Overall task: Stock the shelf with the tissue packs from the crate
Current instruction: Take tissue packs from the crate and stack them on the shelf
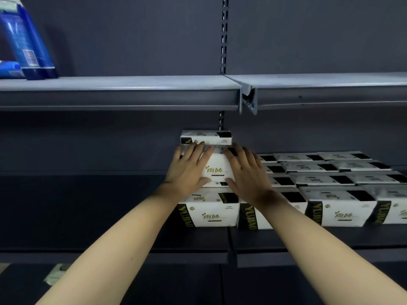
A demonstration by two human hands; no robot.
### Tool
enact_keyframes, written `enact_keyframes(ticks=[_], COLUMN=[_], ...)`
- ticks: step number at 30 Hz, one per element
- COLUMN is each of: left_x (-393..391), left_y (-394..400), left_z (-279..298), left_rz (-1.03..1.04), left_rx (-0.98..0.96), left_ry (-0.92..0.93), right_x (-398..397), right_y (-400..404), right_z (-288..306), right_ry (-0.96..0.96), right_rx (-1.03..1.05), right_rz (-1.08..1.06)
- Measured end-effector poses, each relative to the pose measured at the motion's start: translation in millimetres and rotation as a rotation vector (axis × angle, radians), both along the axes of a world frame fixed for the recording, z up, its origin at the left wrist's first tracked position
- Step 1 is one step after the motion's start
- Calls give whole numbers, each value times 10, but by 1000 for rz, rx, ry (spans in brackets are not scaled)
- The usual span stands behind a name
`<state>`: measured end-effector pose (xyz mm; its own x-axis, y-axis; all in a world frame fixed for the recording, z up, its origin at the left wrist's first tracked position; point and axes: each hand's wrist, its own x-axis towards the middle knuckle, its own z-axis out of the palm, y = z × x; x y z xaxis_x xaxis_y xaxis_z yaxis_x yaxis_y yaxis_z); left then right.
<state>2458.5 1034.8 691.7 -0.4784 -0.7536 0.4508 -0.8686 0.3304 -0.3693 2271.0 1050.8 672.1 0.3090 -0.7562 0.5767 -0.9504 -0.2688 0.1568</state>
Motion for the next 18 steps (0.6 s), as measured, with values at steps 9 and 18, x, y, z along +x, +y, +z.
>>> enact_keyframes(ticks=[9,18], left_x=[-29,-46], left_y=[-174,-462], left_z=[-20,8], left_rz=[41,25], left_rx=[113,175], left_ry=[116,221], right_x=[155,214], right_y=[-145,-421], right_z=[-1,84], right_ry=[-113,-107], right_rx=[93,188], right_rz=[-39,-58])
